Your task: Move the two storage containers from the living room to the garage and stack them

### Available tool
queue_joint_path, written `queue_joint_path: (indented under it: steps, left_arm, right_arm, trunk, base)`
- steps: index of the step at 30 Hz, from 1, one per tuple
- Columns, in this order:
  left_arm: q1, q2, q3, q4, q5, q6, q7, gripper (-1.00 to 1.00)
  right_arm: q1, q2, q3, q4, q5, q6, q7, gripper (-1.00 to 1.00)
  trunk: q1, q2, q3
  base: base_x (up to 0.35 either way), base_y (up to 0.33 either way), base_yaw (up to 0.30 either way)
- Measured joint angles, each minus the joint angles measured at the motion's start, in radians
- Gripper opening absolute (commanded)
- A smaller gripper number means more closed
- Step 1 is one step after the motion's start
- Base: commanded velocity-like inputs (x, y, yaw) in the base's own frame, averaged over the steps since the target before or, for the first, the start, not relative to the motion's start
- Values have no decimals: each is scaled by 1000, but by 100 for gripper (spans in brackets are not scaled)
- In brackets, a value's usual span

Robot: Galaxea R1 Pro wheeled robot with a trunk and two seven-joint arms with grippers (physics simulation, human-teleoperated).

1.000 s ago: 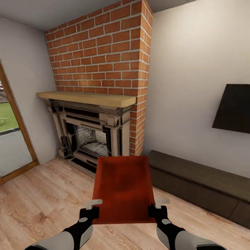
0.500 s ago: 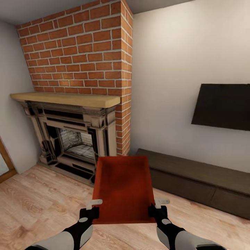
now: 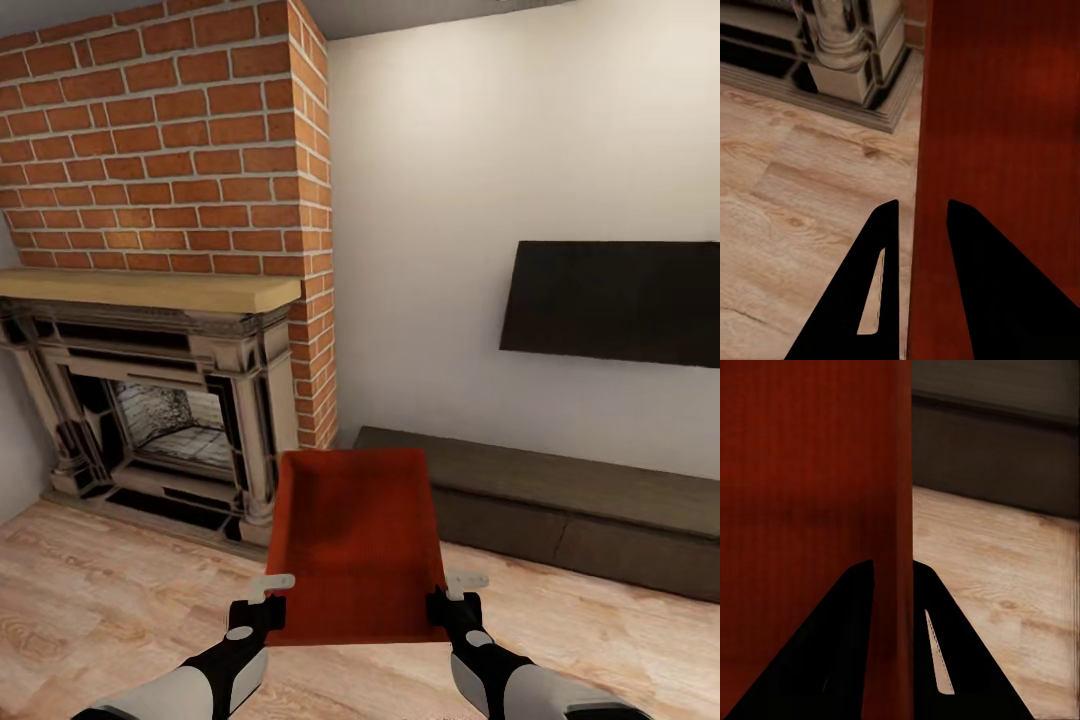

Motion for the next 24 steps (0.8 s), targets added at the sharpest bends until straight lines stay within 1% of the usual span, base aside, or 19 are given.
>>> queue_joint_path:
  steps: [24]
  left_arm:
    - [0,-1,0,0,-1,0,3,-100]
  right_arm:
    - [0,-1,-3,0,4,1,1,-100]
  trunk:
    - [0,0,0]
  base:
    - [0,0,-279]
